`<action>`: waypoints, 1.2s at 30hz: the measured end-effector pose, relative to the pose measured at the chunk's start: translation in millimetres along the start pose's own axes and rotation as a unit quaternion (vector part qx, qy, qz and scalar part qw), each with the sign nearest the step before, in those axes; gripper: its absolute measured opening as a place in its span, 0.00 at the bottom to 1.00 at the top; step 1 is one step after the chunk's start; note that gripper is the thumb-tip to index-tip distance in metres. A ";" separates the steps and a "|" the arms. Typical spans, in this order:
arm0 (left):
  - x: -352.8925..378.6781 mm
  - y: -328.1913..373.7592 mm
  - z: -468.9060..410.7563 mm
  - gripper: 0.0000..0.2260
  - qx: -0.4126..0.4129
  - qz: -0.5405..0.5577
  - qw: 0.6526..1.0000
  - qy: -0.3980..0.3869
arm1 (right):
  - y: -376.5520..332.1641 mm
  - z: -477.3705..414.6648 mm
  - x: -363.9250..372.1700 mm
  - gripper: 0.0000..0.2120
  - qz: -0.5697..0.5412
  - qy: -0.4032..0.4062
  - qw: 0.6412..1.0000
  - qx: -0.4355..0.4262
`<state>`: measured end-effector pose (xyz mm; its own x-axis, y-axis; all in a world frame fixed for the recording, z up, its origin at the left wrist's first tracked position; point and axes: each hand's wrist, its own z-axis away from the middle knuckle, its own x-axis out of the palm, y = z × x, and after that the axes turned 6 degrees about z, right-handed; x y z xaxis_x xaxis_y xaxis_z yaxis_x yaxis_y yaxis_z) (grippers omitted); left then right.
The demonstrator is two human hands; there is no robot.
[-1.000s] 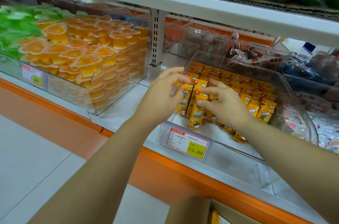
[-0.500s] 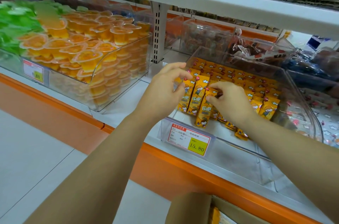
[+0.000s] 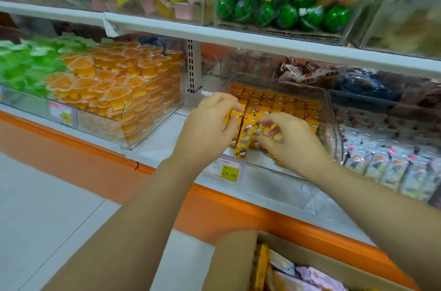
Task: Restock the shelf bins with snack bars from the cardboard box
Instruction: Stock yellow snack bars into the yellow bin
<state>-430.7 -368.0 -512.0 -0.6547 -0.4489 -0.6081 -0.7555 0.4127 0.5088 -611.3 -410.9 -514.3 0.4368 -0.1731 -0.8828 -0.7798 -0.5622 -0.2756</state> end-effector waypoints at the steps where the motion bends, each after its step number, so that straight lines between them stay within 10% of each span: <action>1: 2.6 10.1 7.7 0.10 0.011 0.009 1.000 0.005 | -1.3 14.8 -4.6 0.14 -0.009 0.008 1.000 -0.011; 11: 83.2 80.3 125.4 0.10 -0.115 0.150 0.980 -0.070 | 38.5 186.1 -10.9 0.08 -0.095 -0.021 0.995 0.029; 26: 206.9 43.0 220.4 0.17 -0.180 -0.050 0.852 -0.488 | 136.0 305.7 77.5 0.17 -0.105 -0.313 0.919 0.214; 31: 222.0 41.5 233.0 0.29 -0.137 -0.153 0.831 -0.516 | 119.9 307.9 114.3 0.28 -0.116 -0.345 0.910 0.200; 36: 225.1 35.4 230.3 0.22 -0.114 -0.167 0.839 -0.505 | 116.6 306.8 132.4 0.13 -0.178 -0.286 0.891 0.305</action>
<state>-599.7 -271.9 -771.1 -0.1398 0.4383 -0.8879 -0.9529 0.1843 0.2410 -782.0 -251.3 -780.0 0.5417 0.4661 -0.6995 -0.8119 0.0748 -0.5789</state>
